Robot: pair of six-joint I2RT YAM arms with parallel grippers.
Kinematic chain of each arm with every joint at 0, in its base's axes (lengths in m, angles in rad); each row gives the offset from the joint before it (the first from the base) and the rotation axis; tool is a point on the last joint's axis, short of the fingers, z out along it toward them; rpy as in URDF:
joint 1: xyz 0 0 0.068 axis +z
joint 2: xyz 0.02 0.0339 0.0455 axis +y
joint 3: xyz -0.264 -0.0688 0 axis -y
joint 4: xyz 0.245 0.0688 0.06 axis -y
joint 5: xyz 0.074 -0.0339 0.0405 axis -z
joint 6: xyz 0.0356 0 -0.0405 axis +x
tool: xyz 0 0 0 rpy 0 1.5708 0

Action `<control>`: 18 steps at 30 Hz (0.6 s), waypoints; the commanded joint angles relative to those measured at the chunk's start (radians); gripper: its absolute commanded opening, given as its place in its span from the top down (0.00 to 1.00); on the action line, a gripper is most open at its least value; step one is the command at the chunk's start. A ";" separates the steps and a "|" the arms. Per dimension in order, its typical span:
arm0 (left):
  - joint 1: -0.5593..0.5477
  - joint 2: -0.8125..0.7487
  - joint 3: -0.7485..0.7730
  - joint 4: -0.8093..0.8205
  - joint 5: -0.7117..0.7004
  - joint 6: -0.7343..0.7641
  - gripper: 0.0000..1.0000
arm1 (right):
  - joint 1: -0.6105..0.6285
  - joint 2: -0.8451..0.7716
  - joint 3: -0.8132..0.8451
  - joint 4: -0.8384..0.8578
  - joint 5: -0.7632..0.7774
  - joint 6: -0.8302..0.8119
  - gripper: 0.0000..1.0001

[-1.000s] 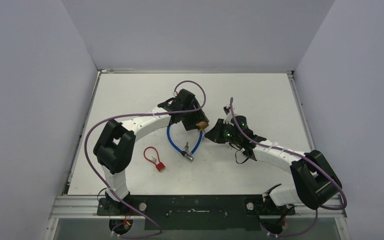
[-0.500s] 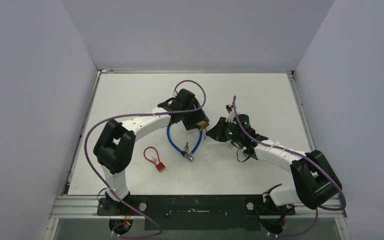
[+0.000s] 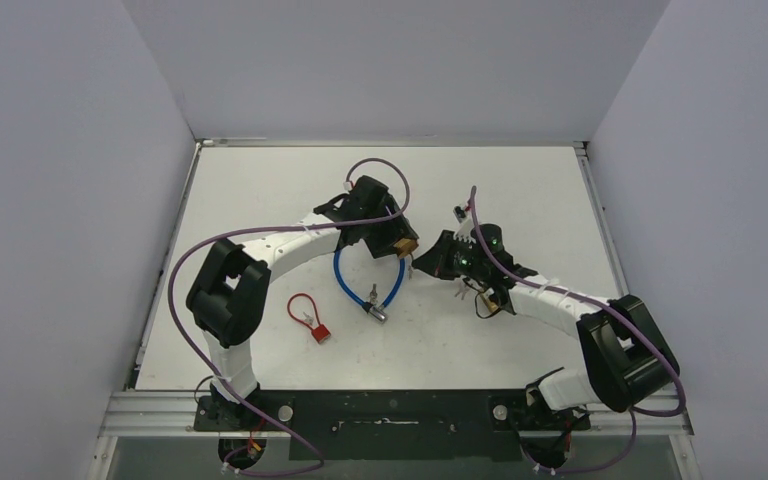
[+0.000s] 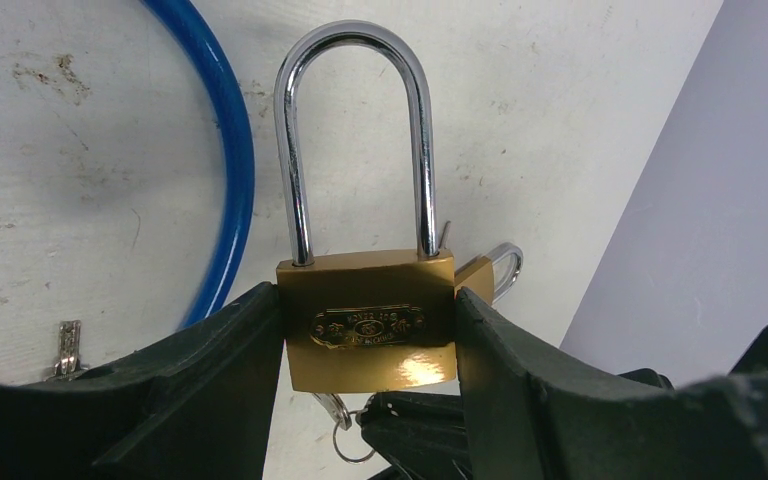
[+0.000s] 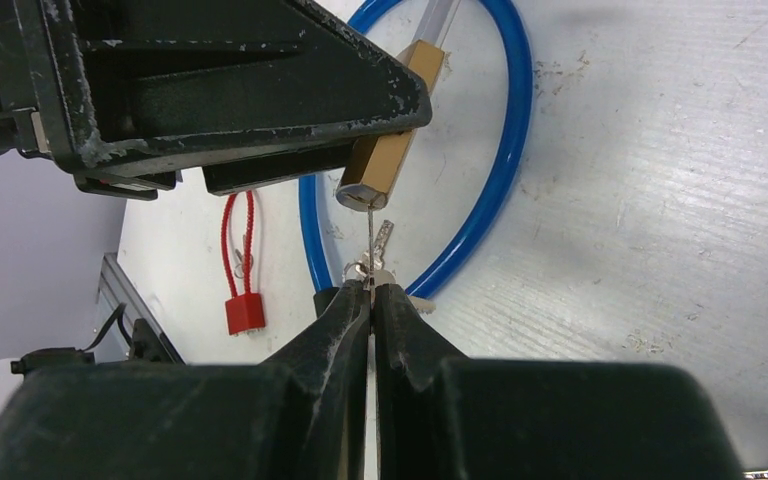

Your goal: Unlock with the key

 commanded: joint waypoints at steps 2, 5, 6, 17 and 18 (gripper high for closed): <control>0.001 -0.052 0.006 0.090 0.044 -0.014 1.00 | -0.024 0.000 0.043 0.105 -0.036 -0.001 1.00; 0.001 -0.051 0.008 0.091 0.045 -0.014 1.00 | -0.026 0.003 0.048 0.116 -0.058 -0.010 1.00; 0.000 -0.048 0.008 0.092 0.046 -0.014 1.00 | -0.026 0.006 0.052 0.114 -0.063 -0.013 1.00; 0.002 -0.061 0.009 0.096 0.041 -0.022 1.00 | -0.032 0.036 0.078 0.022 -0.008 -0.010 1.00; 0.003 -0.061 0.009 0.097 0.039 -0.022 1.00 | -0.034 0.034 0.076 0.020 -0.003 -0.007 1.00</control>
